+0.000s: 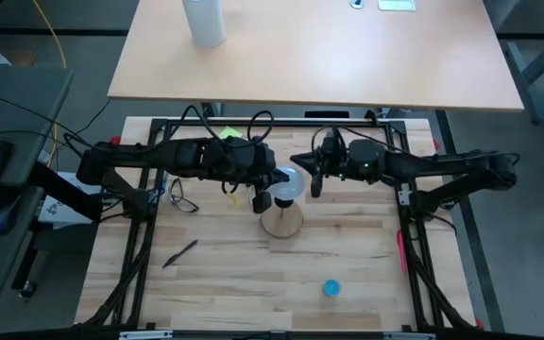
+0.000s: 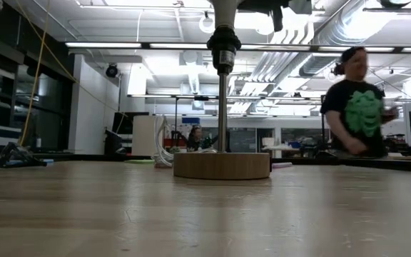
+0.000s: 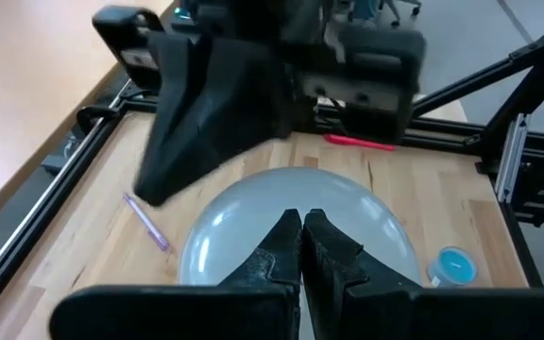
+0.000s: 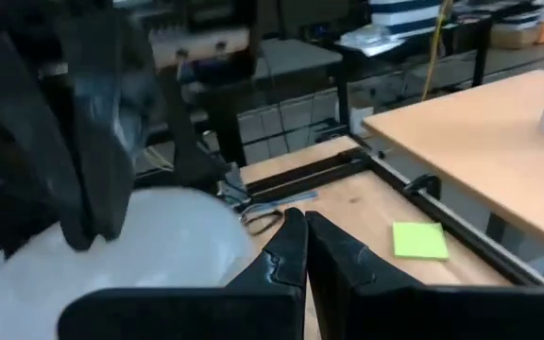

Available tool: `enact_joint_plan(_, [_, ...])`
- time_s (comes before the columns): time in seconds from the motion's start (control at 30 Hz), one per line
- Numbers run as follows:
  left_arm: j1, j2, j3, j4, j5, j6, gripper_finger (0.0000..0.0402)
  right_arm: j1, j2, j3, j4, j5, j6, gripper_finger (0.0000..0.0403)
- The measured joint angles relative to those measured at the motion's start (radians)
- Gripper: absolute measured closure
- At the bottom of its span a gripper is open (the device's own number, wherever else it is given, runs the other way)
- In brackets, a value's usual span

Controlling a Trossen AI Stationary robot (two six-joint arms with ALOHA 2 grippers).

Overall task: Screw lightbulb
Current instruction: Insert the lightbulb into the lamp

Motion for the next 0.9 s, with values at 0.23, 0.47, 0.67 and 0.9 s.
enact_joint_plan(0.23, [-0.003, 0.0, 0.0, 0.012, 0.008, 0.0, 0.0401, 0.069, 0.016, 0.0, 0.012, 0.027, 0.031, 0.0403])
enact_joint_plan(0.47, [-0.001, 0.0, 0.0, 0.016, -0.005, 0.001, 0.0402, 0.178, -0.019, 0.002, -0.035, 0.134, 0.07, 0.0403])
enact_joint_plan(0.67, [0.003, 0.003, -0.003, -0.005, -0.03, 0.004, 0.0402, 0.255, -0.031, 0.004, -0.073, 0.201, 0.1, 0.0403])
enact_joint_plan(0.9, [0.003, 0.003, -0.003, -0.014, -0.045, 0.003, 0.0402, 0.302, -0.032, 0.006, -0.101, 0.271, 0.118, 0.0403])
